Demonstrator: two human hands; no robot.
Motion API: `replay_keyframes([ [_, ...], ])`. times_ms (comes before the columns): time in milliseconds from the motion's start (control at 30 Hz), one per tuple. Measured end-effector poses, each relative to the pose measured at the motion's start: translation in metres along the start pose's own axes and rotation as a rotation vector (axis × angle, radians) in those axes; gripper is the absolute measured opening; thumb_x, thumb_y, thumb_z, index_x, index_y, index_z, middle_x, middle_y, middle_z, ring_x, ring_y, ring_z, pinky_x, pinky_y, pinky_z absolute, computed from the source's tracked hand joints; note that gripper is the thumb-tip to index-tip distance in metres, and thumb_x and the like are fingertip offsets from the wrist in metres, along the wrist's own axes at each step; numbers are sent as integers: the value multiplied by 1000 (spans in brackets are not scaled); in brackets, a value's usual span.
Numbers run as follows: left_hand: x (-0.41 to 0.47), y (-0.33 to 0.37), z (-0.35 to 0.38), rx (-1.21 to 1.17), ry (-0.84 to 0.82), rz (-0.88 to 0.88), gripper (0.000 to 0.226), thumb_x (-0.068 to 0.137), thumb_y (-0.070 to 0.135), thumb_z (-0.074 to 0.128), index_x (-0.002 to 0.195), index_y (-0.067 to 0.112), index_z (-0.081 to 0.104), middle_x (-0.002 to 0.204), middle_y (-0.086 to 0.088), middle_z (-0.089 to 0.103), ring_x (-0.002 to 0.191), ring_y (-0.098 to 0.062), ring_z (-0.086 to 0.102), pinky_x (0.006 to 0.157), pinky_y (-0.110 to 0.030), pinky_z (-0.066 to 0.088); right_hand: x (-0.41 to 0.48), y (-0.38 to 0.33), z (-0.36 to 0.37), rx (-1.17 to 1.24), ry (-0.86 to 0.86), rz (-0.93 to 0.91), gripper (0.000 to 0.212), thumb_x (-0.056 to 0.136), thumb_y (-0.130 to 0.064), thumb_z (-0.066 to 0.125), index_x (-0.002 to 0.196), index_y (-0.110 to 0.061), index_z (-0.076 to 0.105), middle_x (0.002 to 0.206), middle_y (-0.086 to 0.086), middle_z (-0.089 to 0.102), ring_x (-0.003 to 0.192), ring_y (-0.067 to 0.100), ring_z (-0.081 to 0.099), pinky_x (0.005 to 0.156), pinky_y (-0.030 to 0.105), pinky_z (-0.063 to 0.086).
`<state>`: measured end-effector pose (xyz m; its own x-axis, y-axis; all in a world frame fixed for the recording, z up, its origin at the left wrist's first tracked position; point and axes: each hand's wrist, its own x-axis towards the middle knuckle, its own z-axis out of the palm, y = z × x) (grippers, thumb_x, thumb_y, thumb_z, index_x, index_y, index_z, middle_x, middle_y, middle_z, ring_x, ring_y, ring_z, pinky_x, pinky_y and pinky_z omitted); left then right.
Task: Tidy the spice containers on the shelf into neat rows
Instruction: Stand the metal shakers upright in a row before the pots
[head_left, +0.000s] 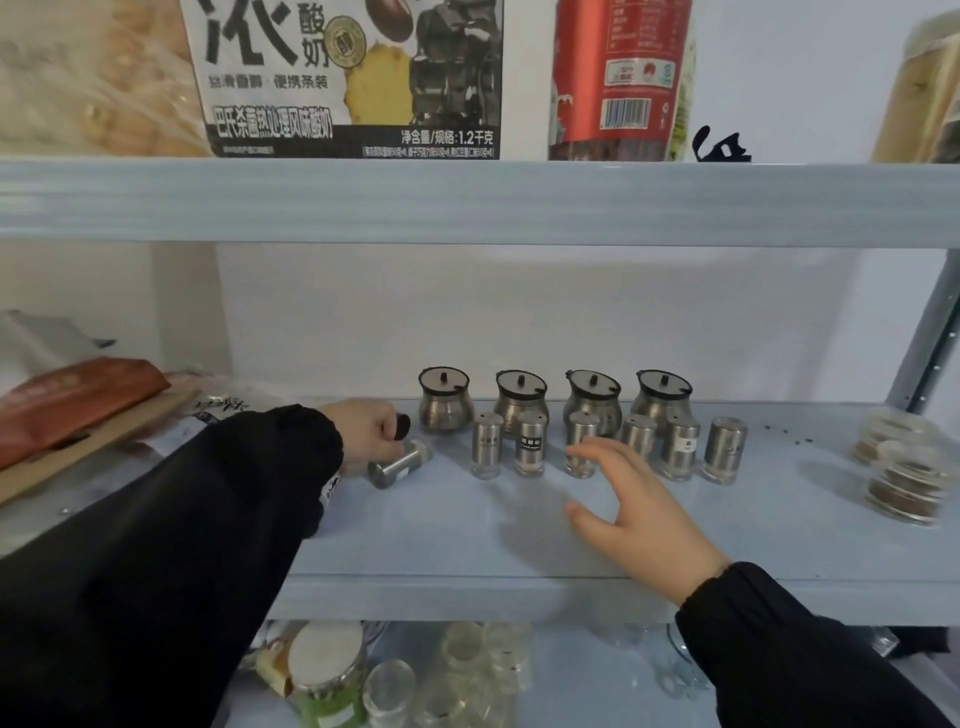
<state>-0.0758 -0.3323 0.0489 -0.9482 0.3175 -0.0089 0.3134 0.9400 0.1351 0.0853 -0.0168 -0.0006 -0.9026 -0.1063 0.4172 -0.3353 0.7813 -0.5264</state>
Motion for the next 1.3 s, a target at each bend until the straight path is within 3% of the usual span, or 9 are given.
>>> replay_keyframes([
  [133,-11,5,18,167,19,-20,35,64,61,57,88,38,43,81,10,60,67,-13,58,66,-31,53,3,-7,3,2,-2,-19,53,89,-36,63,137,-43,41,141,-27,28,128,-12,27,104,13,23],
  [267,-12,13,19,204,83,52,27,80,45,59,92,26,45,80,7,54,65,-13,51,57,-30,42,4,-12,3,-3,-6,-23,53,90,-36,63,138,-43,39,139,-29,25,127,-14,25,100,9,20],
  [367,-8,11,20,133,88,41,26,76,43,62,89,28,45,89,7,53,71,-14,53,64,-32,46,3,-13,0,-2,-9,-31,52,90,-39,62,136,-46,38,140,-30,25,123,-20,25,96,2,20],
  [567,-2,15,32,76,73,94,28,70,25,65,85,25,41,82,7,50,65,-12,50,52,-27,35,0,-6,-2,-3,-3,-25,53,89,-37,63,136,-44,40,144,-24,27,114,-36,21,87,-10,20],
  [700,1,12,23,59,77,78,26,67,22,62,84,27,43,90,2,52,69,-16,51,57,-30,42,-3,-1,-5,-10,7,-19,54,89,-37,63,137,-43,40,145,-24,28,118,-34,21,88,-9,21],
  [867,16,10,0,59,88,175,28,64,28,66,88,30,54,94,8,51,80,-15,57,77,-36,51,-7,1,-9,-2,23,-17,53,88,-38,62,134,-47,39,147,-23,28,122,-25,26,90,-6,23],
  [1000,21,20,-2,-15,110,215,26,73,21,59,95,32,55,92,14,58,79,-14,57,77,-34,51,-7,-1,-13,-14,29,-29,52,88,-39,62,134,-47,39,146,-23,28,120,-30,23,89,-7,23],
  [1167,22,27,5,-23,119,219,23,81,24,56,102,32,54,93,13,58,82,-14,56,77,-30,48,-11,-1,-15,-8,25,-16,53,90,-38,62,138,-43,40,147,-24,27,126,-16,27,90,-6,21],
  [1300,21,24,-1,-74,125,204,30,85,21,52,103,43,58,91,14,59,83,-9,59,77,-27,48,-15,3,-15,-11,23,-16,54,89,-38,61,139,-41,40,147,-24,27,123,-25,24,90,-8,20],
])
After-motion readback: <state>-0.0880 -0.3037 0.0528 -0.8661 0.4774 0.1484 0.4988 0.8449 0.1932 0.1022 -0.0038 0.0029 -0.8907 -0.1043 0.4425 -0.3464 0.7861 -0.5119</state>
